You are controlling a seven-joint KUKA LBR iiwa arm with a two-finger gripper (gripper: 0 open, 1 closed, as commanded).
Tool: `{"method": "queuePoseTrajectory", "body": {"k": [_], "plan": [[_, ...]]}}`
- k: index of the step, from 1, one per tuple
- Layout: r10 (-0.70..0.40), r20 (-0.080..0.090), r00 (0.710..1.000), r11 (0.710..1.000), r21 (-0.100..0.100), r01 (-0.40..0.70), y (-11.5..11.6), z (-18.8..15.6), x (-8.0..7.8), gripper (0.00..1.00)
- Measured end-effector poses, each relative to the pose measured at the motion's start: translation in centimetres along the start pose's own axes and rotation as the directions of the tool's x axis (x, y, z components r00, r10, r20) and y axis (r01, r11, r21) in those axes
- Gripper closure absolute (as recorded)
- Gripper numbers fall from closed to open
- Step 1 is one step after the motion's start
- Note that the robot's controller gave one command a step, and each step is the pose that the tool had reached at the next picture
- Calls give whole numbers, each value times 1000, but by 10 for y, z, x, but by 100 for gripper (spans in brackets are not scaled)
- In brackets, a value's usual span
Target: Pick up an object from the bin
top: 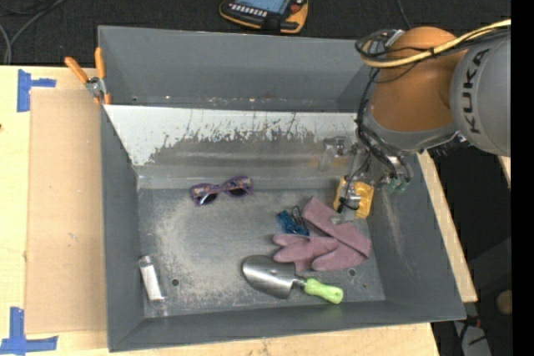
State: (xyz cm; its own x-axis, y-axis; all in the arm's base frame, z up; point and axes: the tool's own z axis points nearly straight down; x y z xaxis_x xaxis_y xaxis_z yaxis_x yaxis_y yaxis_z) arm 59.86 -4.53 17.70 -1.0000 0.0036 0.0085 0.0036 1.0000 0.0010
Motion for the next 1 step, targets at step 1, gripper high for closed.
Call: {"method": "queuePoseTrajectory", "body": {"k": [1], "plan": [[-2, 7, 1000, 1000, 1, 2, 0, -5, -2, 0]]}}
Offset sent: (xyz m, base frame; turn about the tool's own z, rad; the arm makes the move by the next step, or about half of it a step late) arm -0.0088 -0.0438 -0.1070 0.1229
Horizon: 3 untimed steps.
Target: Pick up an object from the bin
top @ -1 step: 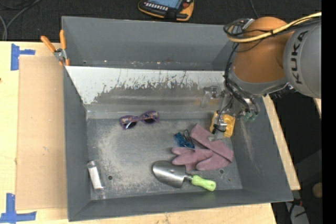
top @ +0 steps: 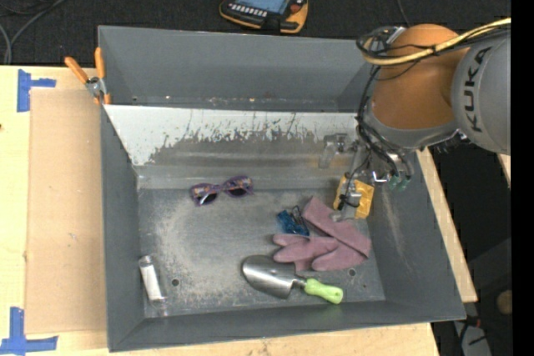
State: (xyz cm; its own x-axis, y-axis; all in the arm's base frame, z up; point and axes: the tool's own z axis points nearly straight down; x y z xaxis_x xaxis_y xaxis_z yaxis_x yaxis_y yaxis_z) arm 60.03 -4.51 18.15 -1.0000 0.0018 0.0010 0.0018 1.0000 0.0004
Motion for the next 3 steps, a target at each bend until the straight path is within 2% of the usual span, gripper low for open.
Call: {"method": "queuePoseTrajectory", "body": {"k": [1, 2, 3], "plan": [[125, -10, 992, 992, -2, -125, -44, 116, 12, 0], [172, 10, 985, 985, -3, -172, -42, 40, 34, 0], [128, -11, 992, 992, -3, -128, -23, 82, 12, 0]]}}
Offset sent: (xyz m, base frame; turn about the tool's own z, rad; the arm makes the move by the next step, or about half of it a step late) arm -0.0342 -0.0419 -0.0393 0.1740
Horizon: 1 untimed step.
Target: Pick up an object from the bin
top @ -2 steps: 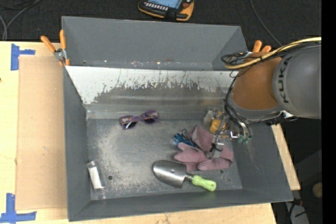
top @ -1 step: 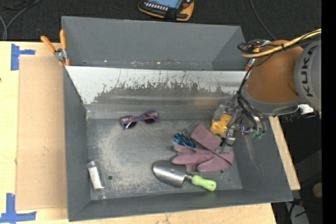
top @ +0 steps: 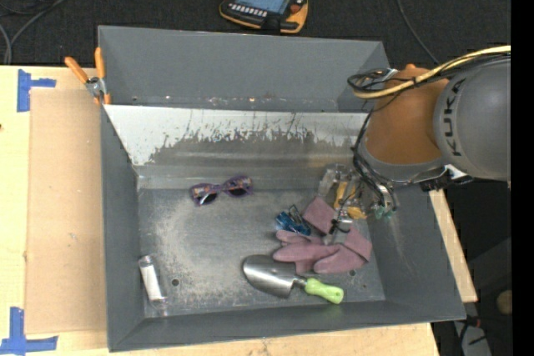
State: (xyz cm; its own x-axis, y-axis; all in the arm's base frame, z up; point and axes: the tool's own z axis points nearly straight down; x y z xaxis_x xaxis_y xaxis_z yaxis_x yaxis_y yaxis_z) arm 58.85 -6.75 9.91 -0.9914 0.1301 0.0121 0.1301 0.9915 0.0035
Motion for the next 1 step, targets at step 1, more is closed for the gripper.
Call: {"method": "queuePoseTrajectory", "body": {"k": [1], "plan": [[285, 19, 958, 958, -4, -285, 5, 30, 31, 0]]}}
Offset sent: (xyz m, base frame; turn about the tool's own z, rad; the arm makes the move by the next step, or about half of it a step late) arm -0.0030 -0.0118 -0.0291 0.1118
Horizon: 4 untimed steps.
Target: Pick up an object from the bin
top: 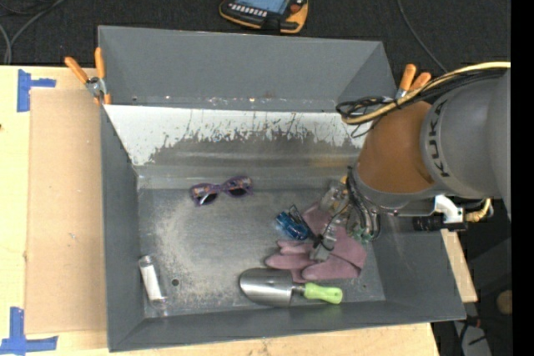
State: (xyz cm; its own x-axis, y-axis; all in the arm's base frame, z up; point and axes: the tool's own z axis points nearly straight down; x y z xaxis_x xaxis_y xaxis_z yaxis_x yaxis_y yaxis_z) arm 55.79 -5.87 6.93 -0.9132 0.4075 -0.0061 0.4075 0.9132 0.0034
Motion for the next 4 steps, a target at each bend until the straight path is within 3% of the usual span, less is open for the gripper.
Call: {"method": "queuePoseTrajectory", "body": {"k": [1, 3, 4], "plan": [[-177, -14, 984, 984, -1, 177, -7, -1, -34, 100], [-178, -20, 984, 984, 0, 178, -7, -17, -33, 100], [-178, -18, 984, 984, -1, 178, -7, -48, -34, 100]]}}
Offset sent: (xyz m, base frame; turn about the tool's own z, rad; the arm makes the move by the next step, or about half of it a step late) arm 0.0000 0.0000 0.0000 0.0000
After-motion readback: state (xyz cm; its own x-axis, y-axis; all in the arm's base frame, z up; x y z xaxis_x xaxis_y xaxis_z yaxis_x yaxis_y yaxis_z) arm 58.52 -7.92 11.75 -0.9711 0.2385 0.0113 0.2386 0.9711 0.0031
